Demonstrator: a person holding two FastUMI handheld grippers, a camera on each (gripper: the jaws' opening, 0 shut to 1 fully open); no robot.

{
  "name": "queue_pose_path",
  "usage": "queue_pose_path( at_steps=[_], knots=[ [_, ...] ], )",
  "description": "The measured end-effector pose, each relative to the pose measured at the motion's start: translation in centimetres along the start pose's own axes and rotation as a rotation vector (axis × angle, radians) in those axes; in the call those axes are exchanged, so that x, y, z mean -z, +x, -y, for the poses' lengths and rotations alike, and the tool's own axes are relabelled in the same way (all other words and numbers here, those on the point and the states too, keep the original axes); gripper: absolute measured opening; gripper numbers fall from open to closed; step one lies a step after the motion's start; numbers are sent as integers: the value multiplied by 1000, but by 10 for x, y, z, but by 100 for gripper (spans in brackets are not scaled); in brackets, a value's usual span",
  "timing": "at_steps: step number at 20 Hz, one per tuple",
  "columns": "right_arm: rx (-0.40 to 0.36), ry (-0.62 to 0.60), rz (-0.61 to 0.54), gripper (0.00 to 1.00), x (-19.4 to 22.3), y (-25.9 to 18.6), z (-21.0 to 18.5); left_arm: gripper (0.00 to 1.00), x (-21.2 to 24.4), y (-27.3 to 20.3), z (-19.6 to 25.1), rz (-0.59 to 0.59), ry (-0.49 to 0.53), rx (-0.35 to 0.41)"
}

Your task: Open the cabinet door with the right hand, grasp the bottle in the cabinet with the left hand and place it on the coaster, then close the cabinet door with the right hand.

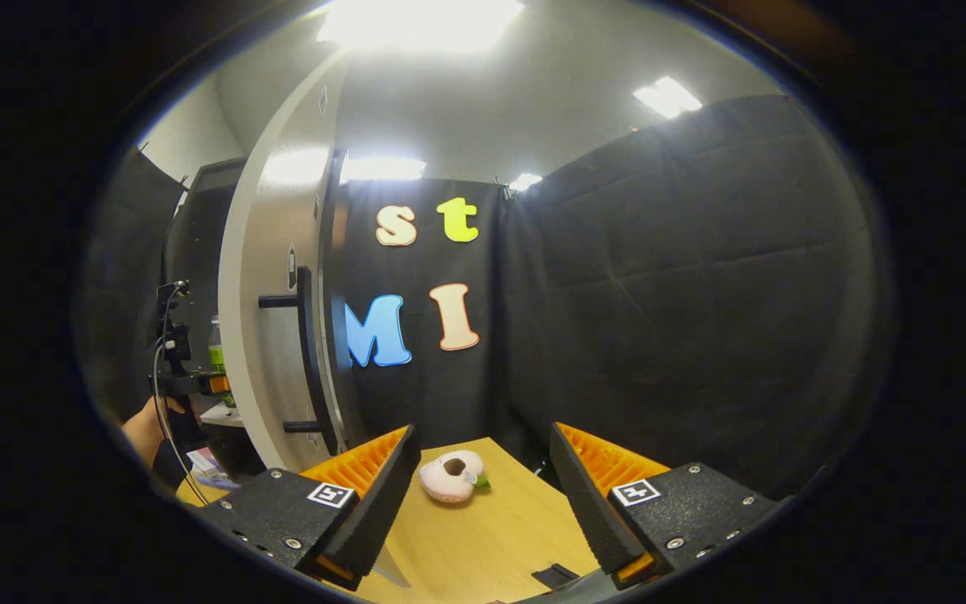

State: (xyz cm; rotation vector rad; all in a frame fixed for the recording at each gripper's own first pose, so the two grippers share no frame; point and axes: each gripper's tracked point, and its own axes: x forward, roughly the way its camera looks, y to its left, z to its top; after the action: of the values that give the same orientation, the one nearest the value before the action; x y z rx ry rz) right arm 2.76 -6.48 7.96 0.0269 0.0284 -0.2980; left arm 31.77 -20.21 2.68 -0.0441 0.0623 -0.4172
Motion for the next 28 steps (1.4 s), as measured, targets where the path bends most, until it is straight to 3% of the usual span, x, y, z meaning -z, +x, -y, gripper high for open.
queue_pose_path(
  at_steps=[2, 5, 6, 7, 8, 12, 13, 14, 16, 17, 19, 23, 24, 25, 26, 28],
  knots=[
    [-20, -1, -5, 96, -1, -3, 3, 69, -3, -20, -1, 9, -3, -16],
    [-54, -6, -2, 95, -4, -9, 3, 65, -6, -51, -5, 17, -1, -44],
    [-65, -10, -2, 95, -5, -11, 4, 70, -8, -61, -7, 19, 1, -56],
    [-75, -13, -4, 95, -5, -12, 4, 65, -7, -71, -10, 21, 2, -68],
    [-88, -13, -4, 95, -5, -14, 4, 69, -7, -81, -12, 23, 2, -79],
    [-142, -6, -13, 94, -5, -20, 1, 65, -6, -121, -21, 26, -3, -122],
    [-155, -9, -18, 95, -4, -22, 1, 70, -5, -131, -21, 32, -6, -126],
    [-167, -14, -21, 95, -4, -25, 0, 65, -5, -140, -22, 37, -7, -130],
    [-187, -23, -23, 95, -5, -29, 0, 65, 0, -160, -24, 43, -1, -152],
    [-197, -25, -22, 95, -5, -31, 0, 70, 2, -168, -25, 44, 3, -162],
    [-219, -24, -22, 95, -5, -35, -2, 65, 10, -185, -26, 39, 11, -184],
    [-256, -25, -29, 95, -2, -41, -3, 69, 31, -215, -25, 36, 9, -205],
    [-267, -24, -36, 95, -1, -43, -5, 65, 37, -223, -26, 29, 14, -214],
    [-277, -25, -42, 95, 1, -44, -6, 69, 44, -231, -27, 23, 18, -224],
    [-287, -27, -48, 95, 3, -46, -6, 65, 51, -238, -27, 16, 19, -234],
    [-306, -34, -55, 95, 6, -49, -7, 65, 69, -250, -26, 4, 12, -251]
  ],
)
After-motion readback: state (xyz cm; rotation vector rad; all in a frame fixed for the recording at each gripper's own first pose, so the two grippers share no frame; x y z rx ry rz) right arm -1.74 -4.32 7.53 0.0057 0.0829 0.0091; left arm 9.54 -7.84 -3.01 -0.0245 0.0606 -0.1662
